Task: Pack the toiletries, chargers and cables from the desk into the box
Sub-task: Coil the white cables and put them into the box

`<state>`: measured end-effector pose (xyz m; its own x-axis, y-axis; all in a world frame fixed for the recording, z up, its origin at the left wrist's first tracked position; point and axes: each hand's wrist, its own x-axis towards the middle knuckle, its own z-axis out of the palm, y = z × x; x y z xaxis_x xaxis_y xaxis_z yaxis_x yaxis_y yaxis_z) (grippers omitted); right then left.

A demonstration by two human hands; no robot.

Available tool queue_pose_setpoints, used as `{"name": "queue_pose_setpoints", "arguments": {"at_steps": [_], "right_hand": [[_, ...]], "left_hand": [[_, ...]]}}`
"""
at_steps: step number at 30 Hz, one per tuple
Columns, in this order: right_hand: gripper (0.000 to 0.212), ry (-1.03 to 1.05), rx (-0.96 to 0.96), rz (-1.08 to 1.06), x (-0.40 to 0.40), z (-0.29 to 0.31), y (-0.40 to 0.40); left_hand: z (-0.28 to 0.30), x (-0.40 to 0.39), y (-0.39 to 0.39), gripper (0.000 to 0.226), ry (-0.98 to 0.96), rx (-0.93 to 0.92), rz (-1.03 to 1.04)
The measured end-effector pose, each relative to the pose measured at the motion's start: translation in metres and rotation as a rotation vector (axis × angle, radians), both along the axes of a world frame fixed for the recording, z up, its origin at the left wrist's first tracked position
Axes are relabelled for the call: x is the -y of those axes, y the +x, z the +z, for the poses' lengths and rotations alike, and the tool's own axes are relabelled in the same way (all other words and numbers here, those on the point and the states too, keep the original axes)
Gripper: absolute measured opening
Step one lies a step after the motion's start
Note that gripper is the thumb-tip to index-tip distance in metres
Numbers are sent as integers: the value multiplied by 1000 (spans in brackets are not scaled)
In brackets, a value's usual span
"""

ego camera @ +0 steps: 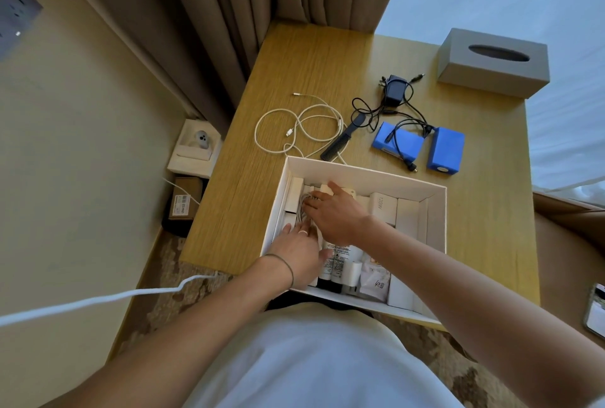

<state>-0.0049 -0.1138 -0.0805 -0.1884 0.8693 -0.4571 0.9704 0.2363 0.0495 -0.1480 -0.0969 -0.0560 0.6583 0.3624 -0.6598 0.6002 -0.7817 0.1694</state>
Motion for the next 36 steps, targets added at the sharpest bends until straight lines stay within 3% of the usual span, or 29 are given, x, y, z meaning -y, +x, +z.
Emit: {"name": "queue_pose_setpoints", "arguments": {"at_steps": [4, 9, 13, 15, 20, 25, 28, 34, 36], "right_hand": [[63, 22, -37, -31, 6, -5, 2], [76, -21, -91, -69, 12, -9, 5], [73, -42, -49, -27, 8, -8, 5], [71, -58, -38, -25, 5, -5, 4], [62, -41, -340, -221, 4, 20, 3], [44, 258, -685, -527, -3, 58, 17], [33, 435, -815, -730, -23, 81, 34], [40, 423, -983, -1064, -70, 85, 67], [39, 396, -1057, -1176, -85, 77, 74]], "left_hand": [[2, 1, -2, 67, 78, -20, -11], [11, 1, 14, 67, 194, -215, -210], [8, 2, 20, 58, 229, -428, -372], [6, 0, 20, 53, 200, -444, -371], [20, -10, 14, 39, 190, -105, -166], [64, -30, 6, 26, 107, 410, 133], [86, -68, 16, 24, 155, 694, 255], [78, -146, 56, 25, 88, 626, 616], [63, -164, 66, 26, 112, 534, 630]]}}
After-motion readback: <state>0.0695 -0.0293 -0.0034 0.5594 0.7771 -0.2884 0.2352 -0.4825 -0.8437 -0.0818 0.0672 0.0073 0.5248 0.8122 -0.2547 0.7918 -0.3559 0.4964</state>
